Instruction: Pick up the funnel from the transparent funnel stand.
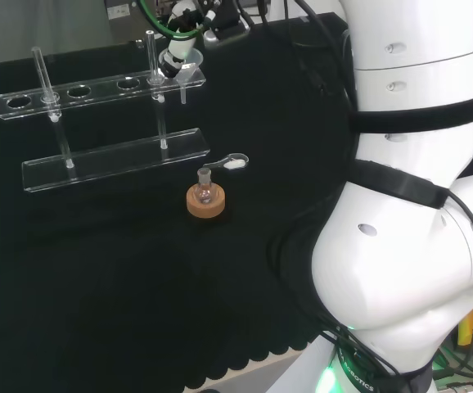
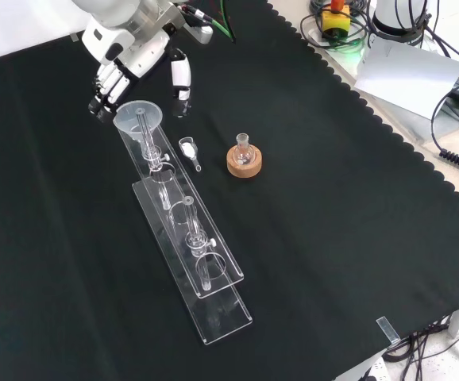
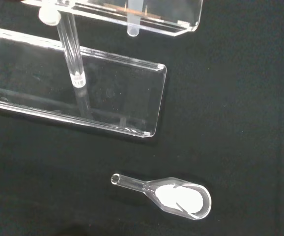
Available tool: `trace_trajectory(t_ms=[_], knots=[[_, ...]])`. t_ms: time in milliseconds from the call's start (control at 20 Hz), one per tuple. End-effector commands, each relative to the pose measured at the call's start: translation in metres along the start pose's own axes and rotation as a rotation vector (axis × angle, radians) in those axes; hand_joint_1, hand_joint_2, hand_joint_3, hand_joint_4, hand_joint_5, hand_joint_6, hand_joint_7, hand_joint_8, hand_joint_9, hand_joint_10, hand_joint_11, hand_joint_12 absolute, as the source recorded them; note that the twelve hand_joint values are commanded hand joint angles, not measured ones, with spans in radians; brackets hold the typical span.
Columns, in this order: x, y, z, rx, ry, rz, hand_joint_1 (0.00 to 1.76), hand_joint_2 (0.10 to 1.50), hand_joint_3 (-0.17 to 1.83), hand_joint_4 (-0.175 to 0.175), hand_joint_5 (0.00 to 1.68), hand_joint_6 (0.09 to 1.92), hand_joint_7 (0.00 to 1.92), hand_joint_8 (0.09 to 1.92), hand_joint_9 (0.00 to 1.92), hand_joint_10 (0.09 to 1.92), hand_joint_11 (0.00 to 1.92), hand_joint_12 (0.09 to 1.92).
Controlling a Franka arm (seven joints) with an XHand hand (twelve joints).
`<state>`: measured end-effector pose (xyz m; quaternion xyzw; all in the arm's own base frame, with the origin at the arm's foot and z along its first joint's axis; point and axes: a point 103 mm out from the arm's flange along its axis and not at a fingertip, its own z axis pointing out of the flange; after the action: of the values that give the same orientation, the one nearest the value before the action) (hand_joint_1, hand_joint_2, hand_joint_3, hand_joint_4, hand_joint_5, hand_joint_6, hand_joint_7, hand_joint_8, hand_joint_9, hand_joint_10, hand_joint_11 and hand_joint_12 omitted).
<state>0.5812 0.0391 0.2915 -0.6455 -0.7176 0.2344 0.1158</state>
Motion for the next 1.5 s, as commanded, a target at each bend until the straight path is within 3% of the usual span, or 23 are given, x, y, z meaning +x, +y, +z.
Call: trace_trajectory(t_ms=[50,450,750,1500], knots=[[0.002,0.000,0.000,0.004,-0.028,-0.003,0.60,0.74,0.24,-0.016,0.01,0.09,0.00,0.09,0.07,0.89,0.32,1.50],[-0.004,0.007,0.004,0.023,-0.047,-0.004,0.67,0.70,0.26,-0.001,0.00,0.09,0.00,0.09,0.00,0.88,0.32,1.49],[-0.003,0.014,0.005,0.038,-0.052,-0.026,0.68,0.69,0.27,0.000,0.00,0.09,0.00,0.09,0.00,0.74,0.29,1.48],[-0.006,0.019,0.008,0.032,-0.056,-0.037,0.68,0.68,0.30,0.006,0.00,0.09,0.00,0.09,0.07,0.91,0.32,1.48]])
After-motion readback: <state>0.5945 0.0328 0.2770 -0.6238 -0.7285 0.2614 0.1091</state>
